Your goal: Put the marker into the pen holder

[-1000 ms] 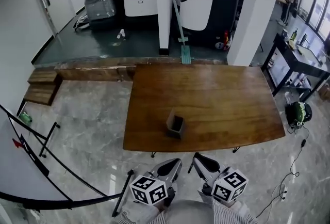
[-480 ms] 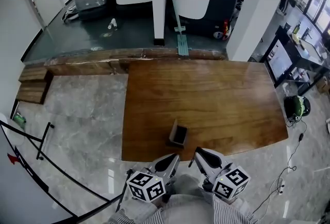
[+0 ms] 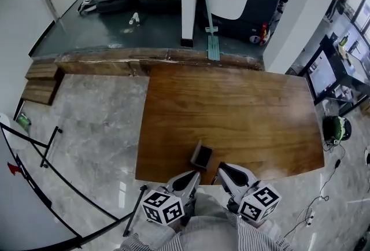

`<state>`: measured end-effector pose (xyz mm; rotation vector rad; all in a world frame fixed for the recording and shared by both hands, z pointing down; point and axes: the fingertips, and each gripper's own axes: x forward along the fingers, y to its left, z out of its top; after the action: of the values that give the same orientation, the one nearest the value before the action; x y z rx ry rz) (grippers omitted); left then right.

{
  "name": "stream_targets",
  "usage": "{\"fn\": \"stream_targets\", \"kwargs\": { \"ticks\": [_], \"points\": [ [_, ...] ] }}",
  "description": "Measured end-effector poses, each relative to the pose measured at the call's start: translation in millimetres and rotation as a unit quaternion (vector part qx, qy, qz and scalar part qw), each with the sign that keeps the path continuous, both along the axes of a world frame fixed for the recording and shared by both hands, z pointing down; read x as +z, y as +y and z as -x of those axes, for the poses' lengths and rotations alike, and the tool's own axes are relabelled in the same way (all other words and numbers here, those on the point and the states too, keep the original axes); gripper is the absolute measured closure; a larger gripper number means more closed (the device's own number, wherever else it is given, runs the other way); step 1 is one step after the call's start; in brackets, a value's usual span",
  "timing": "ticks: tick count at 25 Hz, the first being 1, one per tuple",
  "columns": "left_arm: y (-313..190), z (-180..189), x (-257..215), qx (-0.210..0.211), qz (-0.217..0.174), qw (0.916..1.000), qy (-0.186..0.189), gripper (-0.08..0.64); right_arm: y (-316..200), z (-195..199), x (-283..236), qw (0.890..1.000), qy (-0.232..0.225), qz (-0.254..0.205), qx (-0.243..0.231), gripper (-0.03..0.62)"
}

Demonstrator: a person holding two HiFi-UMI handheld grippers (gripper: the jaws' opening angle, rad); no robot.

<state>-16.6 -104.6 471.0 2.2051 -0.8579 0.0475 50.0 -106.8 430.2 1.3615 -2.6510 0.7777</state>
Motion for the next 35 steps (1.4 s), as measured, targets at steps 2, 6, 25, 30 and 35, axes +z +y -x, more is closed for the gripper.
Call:
{"fn": "stream_targets", "kwargs": {
  "ticks": [2, 6, 25, 30, 35],
  "points": [
    [-1, 0, 0, -0.006, 0.003, 1.0000, 0.001, 0.552, -5, -1, -1, 1.000, 0.002, 0.000, -0.006, 0.549],
    [-1, 0, 4, -0.014, 0.011, 0.9998, 0.003, 0.552, -13, -2, 0, 1.000, 0.010, 0.001, -0.018, 0.549],
    [1, 6, 39, -0.024, 0.061, 0.9978, 0.011, 0.552, -75, 12, -4, 0.999, 0.004, -0.032, -0.043, 0.549],
    [-1, 12, 52, -0.040, 0.079, 0.9959, 0.019, 0.552, -78, 22, 22, 0.999, 0.000, -0.013, -0.048, 0.549],
    [-1, 23, 63, -0.052, 0.090, 0.9943, 0.022, 0.552, -74, 27, 50, 0.999, 0.015, 0.006, -0.048, 0.549]
  ]
}}
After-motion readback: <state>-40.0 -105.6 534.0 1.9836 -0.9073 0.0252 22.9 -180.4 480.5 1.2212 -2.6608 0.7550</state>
